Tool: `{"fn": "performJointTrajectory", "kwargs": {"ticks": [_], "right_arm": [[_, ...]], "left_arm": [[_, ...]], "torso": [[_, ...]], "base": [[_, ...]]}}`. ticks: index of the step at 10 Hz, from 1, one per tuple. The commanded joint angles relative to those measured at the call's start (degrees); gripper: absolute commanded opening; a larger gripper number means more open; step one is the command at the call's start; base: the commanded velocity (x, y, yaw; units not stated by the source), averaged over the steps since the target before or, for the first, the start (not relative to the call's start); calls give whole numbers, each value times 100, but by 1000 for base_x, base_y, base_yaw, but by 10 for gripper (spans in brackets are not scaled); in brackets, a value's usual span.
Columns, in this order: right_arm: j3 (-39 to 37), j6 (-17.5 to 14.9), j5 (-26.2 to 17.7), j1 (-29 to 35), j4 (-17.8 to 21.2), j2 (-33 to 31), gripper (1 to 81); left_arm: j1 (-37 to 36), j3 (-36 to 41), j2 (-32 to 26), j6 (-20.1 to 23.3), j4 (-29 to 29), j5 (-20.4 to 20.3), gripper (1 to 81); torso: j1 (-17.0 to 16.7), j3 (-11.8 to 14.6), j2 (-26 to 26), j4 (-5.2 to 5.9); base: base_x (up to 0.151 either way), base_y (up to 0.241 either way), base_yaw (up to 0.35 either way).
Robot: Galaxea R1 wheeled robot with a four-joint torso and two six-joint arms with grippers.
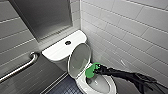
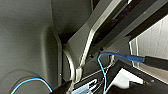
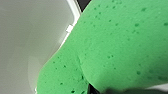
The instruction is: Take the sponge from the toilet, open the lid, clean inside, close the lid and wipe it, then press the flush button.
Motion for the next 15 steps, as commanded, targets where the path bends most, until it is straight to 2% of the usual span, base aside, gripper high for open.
{"fn": "performJointTrajectory", "kwargs": {"ticks": [1,4,6,8,10,15], "right_arm": [[-37,14,221,480,-101,0,10],[-45,59,582,276,-84,-246,10],[76,68,600,189,-49,-595,10],[683,138,635,-100,-49,-1177,10],[1123,323,899,-417,-49,-1643,10],[2231,481,1373,-1112,153,-2672,10]], "left_arm": [[180,197,-109,-7,-31,222,811],[329,180,-126,-7,-39,213,811],[338,188,-100,-7,-31,213,811],[338,197,-73,-7,-4,213,811],[338,197,-73,-7,22,213,811],[338,206,-12,2,40,213,811]], "torso": [[0,0,0,0],[0,0,0,0],[0,0,0,0],[0,0,0,0],[0,0,0,0],[0,0,0,0]], "base": [[0,0,0],[0,0,0],[0,0,0],[0,0,0],[0,0,0],[0,0,0]]}}
